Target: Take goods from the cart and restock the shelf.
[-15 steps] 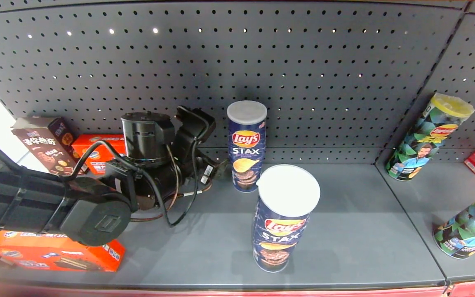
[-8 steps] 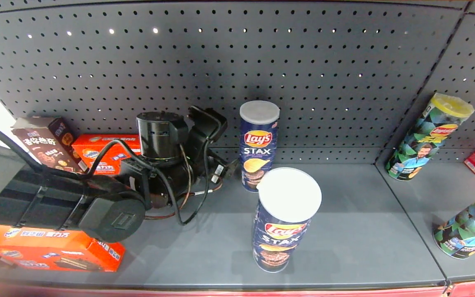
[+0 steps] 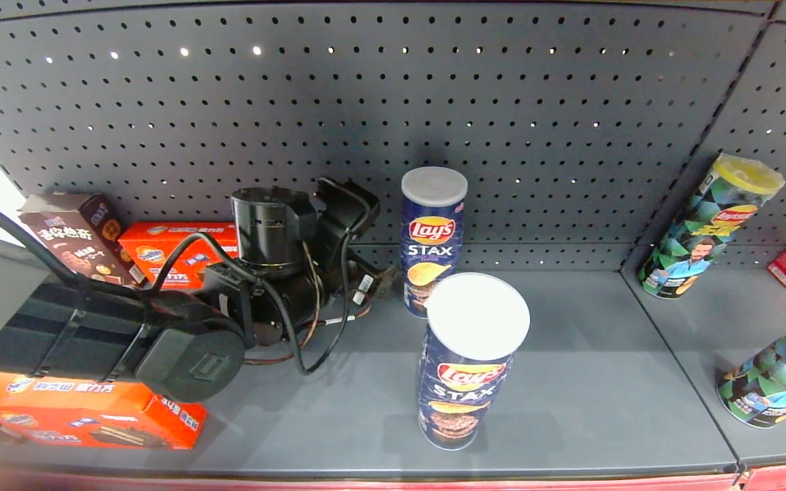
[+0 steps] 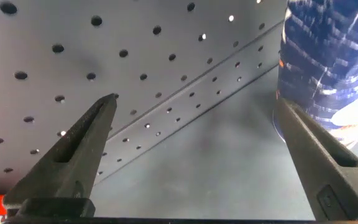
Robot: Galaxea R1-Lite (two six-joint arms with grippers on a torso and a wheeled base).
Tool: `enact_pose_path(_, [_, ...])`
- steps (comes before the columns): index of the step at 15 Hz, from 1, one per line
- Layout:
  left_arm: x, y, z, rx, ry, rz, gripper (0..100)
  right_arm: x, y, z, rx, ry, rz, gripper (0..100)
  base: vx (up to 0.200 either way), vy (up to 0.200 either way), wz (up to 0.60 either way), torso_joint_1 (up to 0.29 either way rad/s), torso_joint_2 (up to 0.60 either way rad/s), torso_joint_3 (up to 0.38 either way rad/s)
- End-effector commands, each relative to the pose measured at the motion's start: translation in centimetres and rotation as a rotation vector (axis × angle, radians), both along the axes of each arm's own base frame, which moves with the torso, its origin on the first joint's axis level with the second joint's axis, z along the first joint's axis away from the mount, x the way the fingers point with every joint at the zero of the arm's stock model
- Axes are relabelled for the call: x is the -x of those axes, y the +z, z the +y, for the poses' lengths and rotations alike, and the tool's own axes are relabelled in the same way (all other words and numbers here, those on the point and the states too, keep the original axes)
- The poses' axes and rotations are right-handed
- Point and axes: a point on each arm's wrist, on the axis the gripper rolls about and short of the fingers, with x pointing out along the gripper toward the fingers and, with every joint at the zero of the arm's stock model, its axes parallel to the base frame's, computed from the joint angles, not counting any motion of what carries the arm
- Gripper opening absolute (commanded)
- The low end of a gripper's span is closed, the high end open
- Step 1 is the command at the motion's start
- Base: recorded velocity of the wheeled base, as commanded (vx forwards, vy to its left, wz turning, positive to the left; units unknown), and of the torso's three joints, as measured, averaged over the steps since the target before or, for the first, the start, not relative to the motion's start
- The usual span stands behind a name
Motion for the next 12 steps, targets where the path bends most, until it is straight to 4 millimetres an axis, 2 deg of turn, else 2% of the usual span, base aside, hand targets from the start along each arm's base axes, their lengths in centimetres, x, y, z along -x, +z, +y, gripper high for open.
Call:
enact_pose_path(1, [0.6, 1.0, 0.5, 0.013, 0.006, -0.023, 100, 0.0, 0.0, 0.0, 0.0, 0.0, 0.002, 100, 0.0, 0.0, 0.0, 0.0, 0.0, 0.0])
enact_pose_path(5, [1.7, 1.3, 1.5, 0.012, 0.034, -0.019, 100, 0.0, 0.0, 0.0, 0.0, 0.0, 0.002, 100, 0.0, 0.0, 0.0, 0.0, 0.0, 0.0])
enact_pose_path(8, [3.3, 3.0, 2.0, 0.057, 0.073, -0.056, 100, 0.0, 0.0, 0.0, 0.0, 0.0, 0.002, 100, 0.0, 0.0, 0.0, 0.0, 0.0, 0.0])
enact_pose_path(9, [4.7, 4.4, 2.7, 0.076, 0.08, -0.089, 100, 0.0, 0.0, 0.0, 0.0, 0.0, 0.002, 100, 0.0, 0.0, 0.0, 0.0, 0.0, 0.0])
enact_pose_path(12, [8.6, 5.9, 5.0, 0.1, 0.078, -0.13, 100, 0.0, 0.0, 0.0, 0.0, 0.0, 0.002, 100, 0.0, 0.0, 0.0, 0.0, 0.0, 0.0])
